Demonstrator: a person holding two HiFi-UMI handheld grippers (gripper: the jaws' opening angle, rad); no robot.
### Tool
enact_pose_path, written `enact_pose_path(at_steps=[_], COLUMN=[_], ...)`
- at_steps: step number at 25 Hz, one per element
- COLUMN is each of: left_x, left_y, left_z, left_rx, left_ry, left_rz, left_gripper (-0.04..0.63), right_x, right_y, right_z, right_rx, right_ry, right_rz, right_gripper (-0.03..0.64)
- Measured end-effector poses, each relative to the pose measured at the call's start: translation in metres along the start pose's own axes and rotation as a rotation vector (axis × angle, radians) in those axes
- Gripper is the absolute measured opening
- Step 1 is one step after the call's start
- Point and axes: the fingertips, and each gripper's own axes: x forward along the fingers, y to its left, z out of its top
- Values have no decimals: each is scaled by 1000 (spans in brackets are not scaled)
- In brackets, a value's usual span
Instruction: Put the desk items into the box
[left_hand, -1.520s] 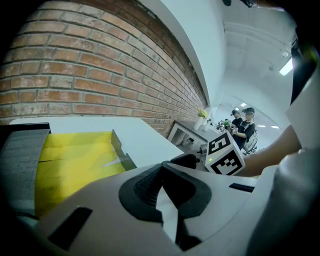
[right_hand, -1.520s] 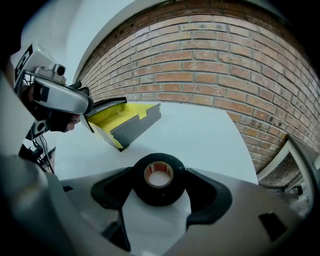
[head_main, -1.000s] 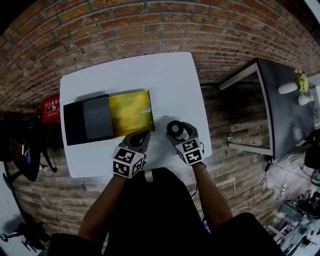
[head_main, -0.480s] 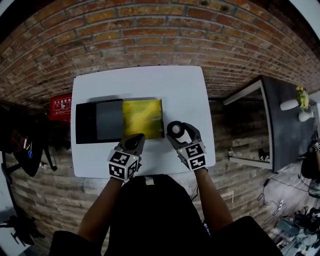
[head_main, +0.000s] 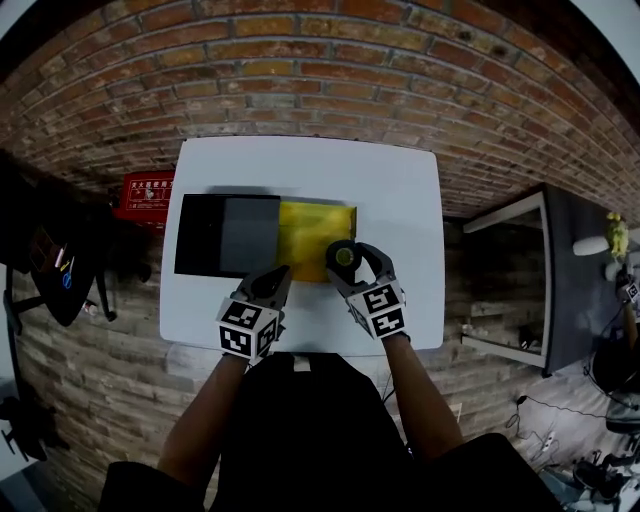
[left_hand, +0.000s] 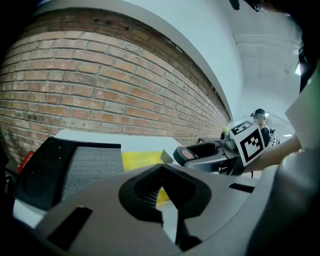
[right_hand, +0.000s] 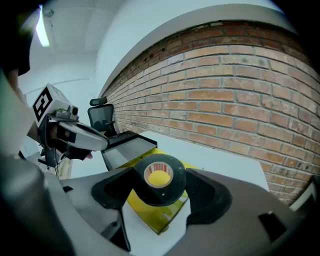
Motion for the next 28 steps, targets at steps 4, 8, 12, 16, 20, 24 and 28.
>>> enact_pose_path(at_steps=[4,8,12,16,20,24,28], left_x=[-9,-17,-20,-18,-15,-8,-4], left_y=[16,29,40,47,50,50,51], left_z=[-1,-2,-5,-6,-7,-11,-13], left_rx=[-23,-40,-47,-55,-62,-67,-70], left_ry=[-10,-13,-9,-4,7,22,34], left_rz=[28,42,45,42,30,15,1], left_gripper=[11,11,11,12,11,12,12], right_x=[24,46,64,80,93,105,115], right_y=[16,28,34,35,33,32,33], right_z=[11,12,7,-3,-12,-21,-25], right_rx=[-21,-25,-12,-7,21,36,49], right_ry=[8,38,67,104,143,184,220], right_rz=[39,53,54,47,32,25,12], right_gripper=[341,341,341,341,341,341,341])
